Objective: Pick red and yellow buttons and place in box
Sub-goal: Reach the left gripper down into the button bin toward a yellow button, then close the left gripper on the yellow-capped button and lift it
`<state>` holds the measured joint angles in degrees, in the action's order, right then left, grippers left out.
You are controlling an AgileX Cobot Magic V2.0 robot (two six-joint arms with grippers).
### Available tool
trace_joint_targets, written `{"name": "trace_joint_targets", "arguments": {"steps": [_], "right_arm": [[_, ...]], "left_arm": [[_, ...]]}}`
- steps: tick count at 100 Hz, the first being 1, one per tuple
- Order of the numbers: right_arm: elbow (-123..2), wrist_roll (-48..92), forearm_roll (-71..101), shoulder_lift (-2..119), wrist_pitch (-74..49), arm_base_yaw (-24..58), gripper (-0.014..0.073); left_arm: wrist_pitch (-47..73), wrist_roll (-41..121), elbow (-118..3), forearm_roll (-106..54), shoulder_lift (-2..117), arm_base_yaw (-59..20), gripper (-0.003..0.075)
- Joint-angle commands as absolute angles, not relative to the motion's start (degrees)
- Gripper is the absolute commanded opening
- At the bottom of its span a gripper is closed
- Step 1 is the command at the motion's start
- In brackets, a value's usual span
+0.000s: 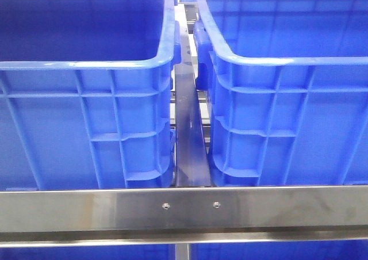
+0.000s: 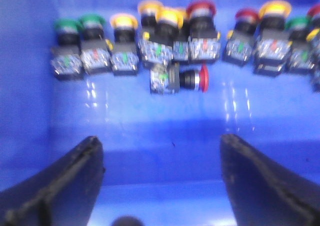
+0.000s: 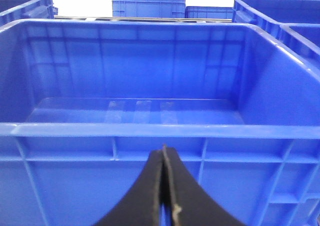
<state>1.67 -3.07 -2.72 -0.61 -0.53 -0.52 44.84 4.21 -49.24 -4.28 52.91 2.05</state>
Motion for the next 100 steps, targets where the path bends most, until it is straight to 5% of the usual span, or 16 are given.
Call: {"name": "trace_joint_targets", "arguments": {"steps": [1, 59, 100], "right_arm": [[0.69, -2.92, -3.40, -1.95, 3.68, -0.87, -0.0062], [0.69, -2.92, -3.40, -1.95, 3.68, -0.87, -0.0062], [0.69, -2.92, -3.40, -1.95, 3.68, -0.87, -0.0062]], "left_arm": [[43.59, 4.09, -54.24, -4.92, 56.82, 1.61, 0.0494], [61.21, 13.23, -82.07, -3.68, 90.50, 1.61, 0.0494], [60.72, 17.67, -91.82, -3.84, 103.16, 1.08, 0.0494]]}}
